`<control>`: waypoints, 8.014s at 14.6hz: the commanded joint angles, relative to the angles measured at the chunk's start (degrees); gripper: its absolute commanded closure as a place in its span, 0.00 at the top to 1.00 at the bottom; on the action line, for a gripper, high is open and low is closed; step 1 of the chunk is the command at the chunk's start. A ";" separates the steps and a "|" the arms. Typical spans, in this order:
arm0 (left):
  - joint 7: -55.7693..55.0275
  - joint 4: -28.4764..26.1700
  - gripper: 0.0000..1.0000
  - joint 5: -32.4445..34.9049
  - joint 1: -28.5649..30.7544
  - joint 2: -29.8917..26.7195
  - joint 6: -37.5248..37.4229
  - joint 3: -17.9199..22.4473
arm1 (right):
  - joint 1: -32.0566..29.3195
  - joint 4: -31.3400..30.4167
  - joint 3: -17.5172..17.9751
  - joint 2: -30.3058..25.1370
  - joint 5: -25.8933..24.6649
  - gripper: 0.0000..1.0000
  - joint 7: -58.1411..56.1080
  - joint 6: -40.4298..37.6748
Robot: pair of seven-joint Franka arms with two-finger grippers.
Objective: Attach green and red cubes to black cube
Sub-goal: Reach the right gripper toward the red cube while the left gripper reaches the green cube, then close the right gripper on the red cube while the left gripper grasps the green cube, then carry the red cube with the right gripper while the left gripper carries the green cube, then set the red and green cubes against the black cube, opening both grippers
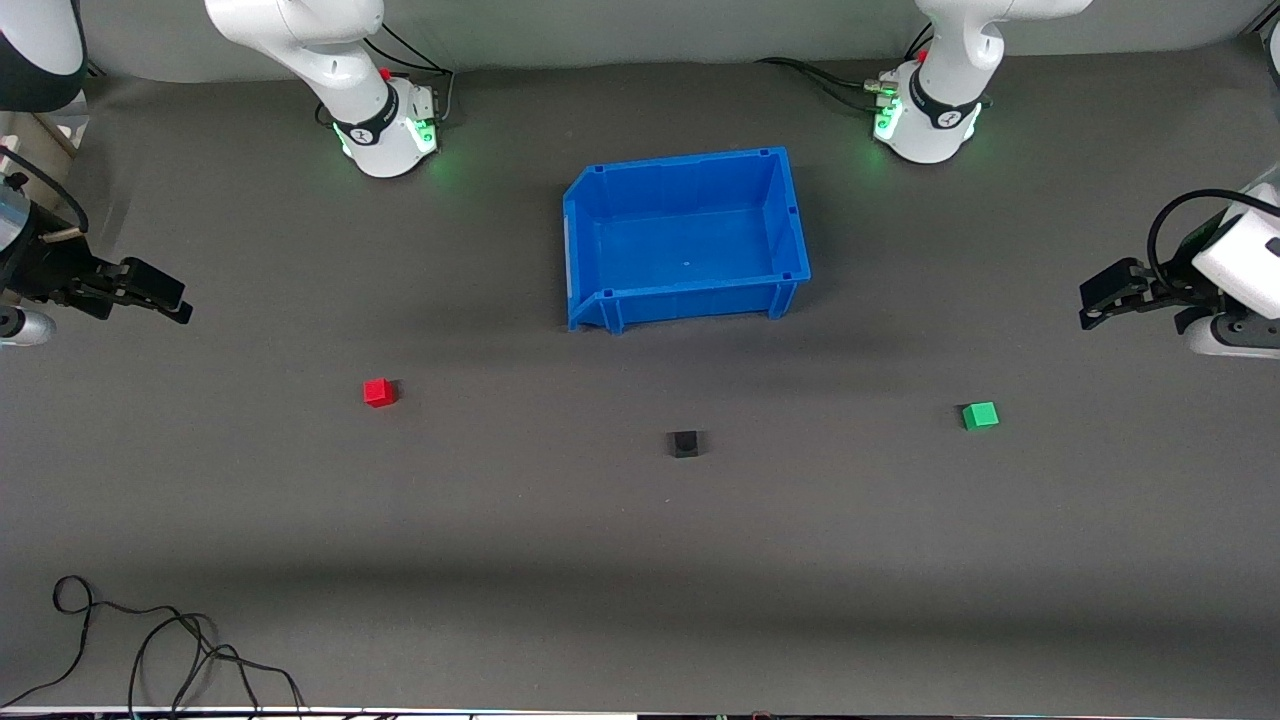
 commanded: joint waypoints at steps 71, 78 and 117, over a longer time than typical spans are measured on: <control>-43.91 -25.72 0.22 -56.72 14.40 24.33 36.69 0.24 | 8.30 -10.62 6.67 23.83 7.29 0.24 91.06 37.19; -56.76 -13.59 0.22 -50.39 4.57 27.22 31.58 0.06 | 10.76 10.82 11.24 36.91 8.54 0.24 106.18 27.97; -63.10 -0.92 1.00 -52.06 -21.73 42.79 50.22 -4.16 | 26.86 25.87 13.53 58.47 -2.71 1.00 120.43 44.48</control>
